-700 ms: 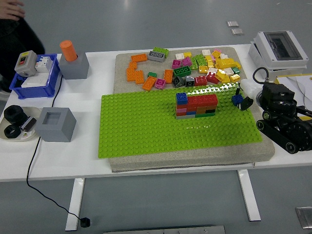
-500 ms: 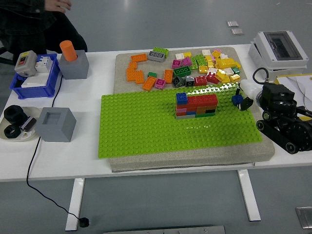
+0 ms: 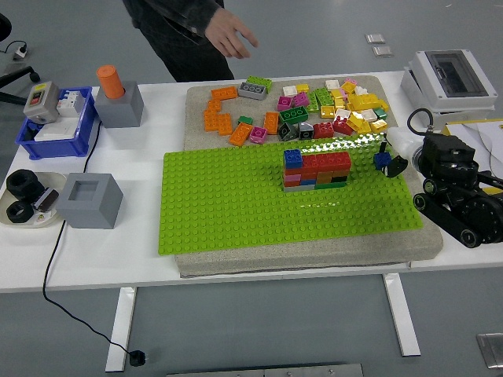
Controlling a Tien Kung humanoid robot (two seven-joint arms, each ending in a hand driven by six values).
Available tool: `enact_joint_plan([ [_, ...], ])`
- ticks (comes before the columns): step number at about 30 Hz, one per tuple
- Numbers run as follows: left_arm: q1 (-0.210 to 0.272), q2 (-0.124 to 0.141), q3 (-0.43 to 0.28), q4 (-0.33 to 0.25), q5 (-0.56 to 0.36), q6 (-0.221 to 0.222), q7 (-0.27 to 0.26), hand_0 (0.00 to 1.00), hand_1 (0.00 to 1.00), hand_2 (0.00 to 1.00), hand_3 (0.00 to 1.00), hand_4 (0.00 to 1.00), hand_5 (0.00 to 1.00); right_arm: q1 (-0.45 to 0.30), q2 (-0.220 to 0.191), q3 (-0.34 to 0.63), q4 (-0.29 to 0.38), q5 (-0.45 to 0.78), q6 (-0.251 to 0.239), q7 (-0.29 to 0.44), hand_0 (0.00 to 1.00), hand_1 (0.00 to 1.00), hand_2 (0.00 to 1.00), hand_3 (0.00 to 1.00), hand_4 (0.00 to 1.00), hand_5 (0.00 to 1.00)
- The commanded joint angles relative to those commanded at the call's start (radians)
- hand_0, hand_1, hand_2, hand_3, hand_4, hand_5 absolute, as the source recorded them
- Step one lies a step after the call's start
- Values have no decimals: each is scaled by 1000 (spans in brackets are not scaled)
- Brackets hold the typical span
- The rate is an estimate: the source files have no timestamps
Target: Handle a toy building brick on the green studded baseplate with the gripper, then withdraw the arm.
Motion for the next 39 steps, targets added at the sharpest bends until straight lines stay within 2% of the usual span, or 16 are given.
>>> enact_joint_plan([
  [9, 3, -1, 0, 0, 0, 0, 0, 631, 585, 554, 578, 617, 215, 0, -12, 13, 15, 2, -4, -1, 889, 869, 897, 543, 536, 109],
  [15, 6, -3, -1, 0, -3, 1, 0, 632, 586, 554, 578, 617, 215, -2, -43, 58, 69, 4, -9, -7, 889, 869, 898, 546, 547, 119],
  [25, 15, -6, -2, 0, -9, 2, -1, 632, 587, 555, 578, 618, 217, -50, -104, 166, 241, 22, -31, -20, 888, 870, 897, 545, 546, 117],
  [26, 16, -6, -2, 0, -9, 3, -1, 631, 587, 554, 578, 618, 218, -55, -110, 166, 258, 27, -31, -22, 887, 875, 903, 549, 491, 83],
  [28, 18, -6, -2, 0, -10, 3, -1, 631, 587, 554, 578, 618, 218, -67, -125, 158, 309, 44, -31, -29, 887, 875, 903, 549, 491, 83],
  [33, 20, -6, -3, 0, -9, 3, -1, 632, 587, 554, 578, 619, 219, -78, -135, 125, 422, 89, -24, -50, 887, 876, 904, 547, 490, 81],
  [39, 20, -2, -5, 0, -6, 4, -1, 632, 587, 554, 578, 619, 219, -83, -124, 111, 540, 109, -20, -65, 889, 877, 908, 542, 491, 81],
])
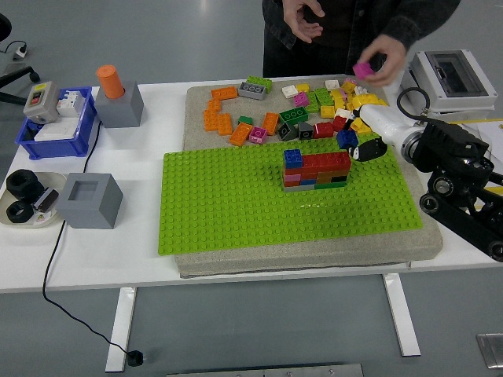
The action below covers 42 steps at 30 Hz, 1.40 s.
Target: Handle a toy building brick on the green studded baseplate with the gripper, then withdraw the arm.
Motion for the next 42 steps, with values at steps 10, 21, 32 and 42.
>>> enact_joint_plan([
  [10, -1, 2, -1, 0, 3, 0, 0, 631, 587, 555, 578, 619, 220, -5, 32, -16, 54, 3, 14, -22, 888, 877, 908, 542, 491, 82],
  [21, -3, 2, -1, 0, 6, -1, 0, 631, 587, 555, 579, 618, 218, -4, 70, -34, 8, 13, 13, -16, 886, 880, 910, 543, 492, 83],
  [32, -5, 3, 1, 0, 5, -1, 1, 631, 588, 555, 578, 618, 218, -1, 106, -38, -42, 18, 9, -7, 888, 878, 908, 544, 497, 89],
  [42, -6, 4, 4, 0, 3, -2, 1, 631, 586, 555, 579, 617, 217, 2, 114, -33, -63, 19, 5, -1, 887, 875, 907, 543, 500, 91],
])
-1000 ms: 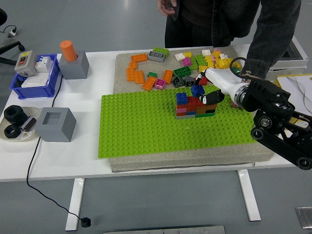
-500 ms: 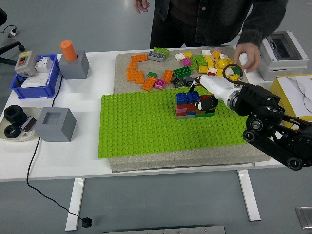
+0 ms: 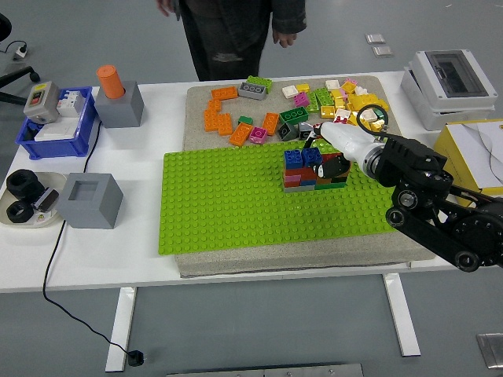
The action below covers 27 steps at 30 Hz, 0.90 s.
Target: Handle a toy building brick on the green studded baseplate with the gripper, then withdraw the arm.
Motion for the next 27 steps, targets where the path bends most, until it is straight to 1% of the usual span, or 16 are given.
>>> enact_joint_plan([
  [16, -2, 0, 5, 0, -4, 1, -1, 631, 586, 554, 579, 616, 216, 6, 9, -9, -27, 10, -7, 8, 889, 874, 905, 553, 500, 94],
  [17, -2, 0, 6, 0, -4, 1, -1, 631, 585, 554, 578, 616, 216, 6, 10, -9, -29, 10, -8, 9, 888, 873, 904, 595, 502, 92],
  [22, -2, 0, 8, 0, -5, 0, -1, 631, 585, 554, 578, 616, 216, 7, 11, -14, -35, 13, -10, 10, 888, 873, 904, 595, 502, 92],
  [23, -2, 0, 8, 0, -6, 0, -1, 631, 586, 554, 578, 616, 217, 7, 11, -15, -36, 14, -11, 11, 887, 873, 904, 643, 506, 90],
  [27, -1, 0, 9, 0, -6, 0, -2, 631, 586, 554, 578, 616, 217, 7, 12, -19, -39, 16, -13, 12, 887, 873, 904, 643, 506, 90],
])
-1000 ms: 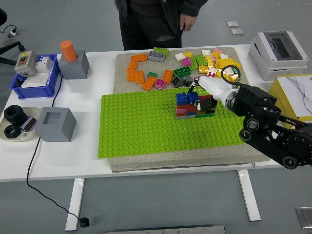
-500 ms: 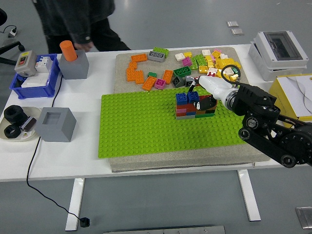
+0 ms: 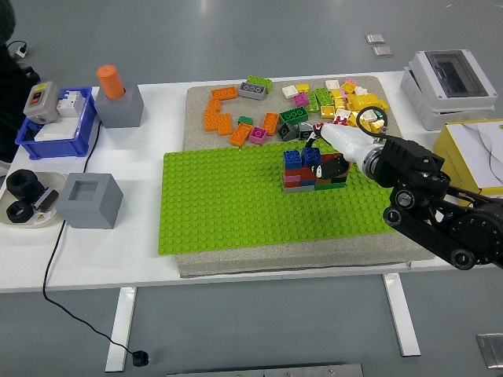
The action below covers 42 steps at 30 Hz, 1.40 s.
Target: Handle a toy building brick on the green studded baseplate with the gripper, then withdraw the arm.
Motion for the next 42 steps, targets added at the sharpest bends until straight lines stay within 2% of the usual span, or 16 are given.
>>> enact_joint_plan([
  [14, 1, -1, 3, 0, -2, 0, -1, 631, 585, 554, 578, 615, 217, 1, 1, -6, -2, 6, -4, 2, 888, 873, 906, 666, 523, 93],
  [15, 1, -1, 3, 0, -2, 0, -1, 631, 586, 553, 579, 616, 216, 1, 1, -6, -3, 6, -4, 2, 889, 874, 909, 671, 574, 99],
  [20, 1, -1, 3, 0, -1, 0, -2, 631, 586, 553, 579, 616, 216, 1, 1, -8, -4, 11, -5, 2, 889, 874, 909, 671, 574, 99],
  [21, 1, -1, 3, 0, -1, 0, -2, 631, 586, 554, 579, 615, 216, 1, 0, -8, -4, 12, -5, 2, 889, 875, 914, 682, 706, 140],
  [42, -2, 0, 8, 0, -1, 3, -9, 630, 586, 549, 578, 612, 216, 3, -1, -4, -9, 19, -2, 1, 891, 878, 918, 682, 699, 138],
])
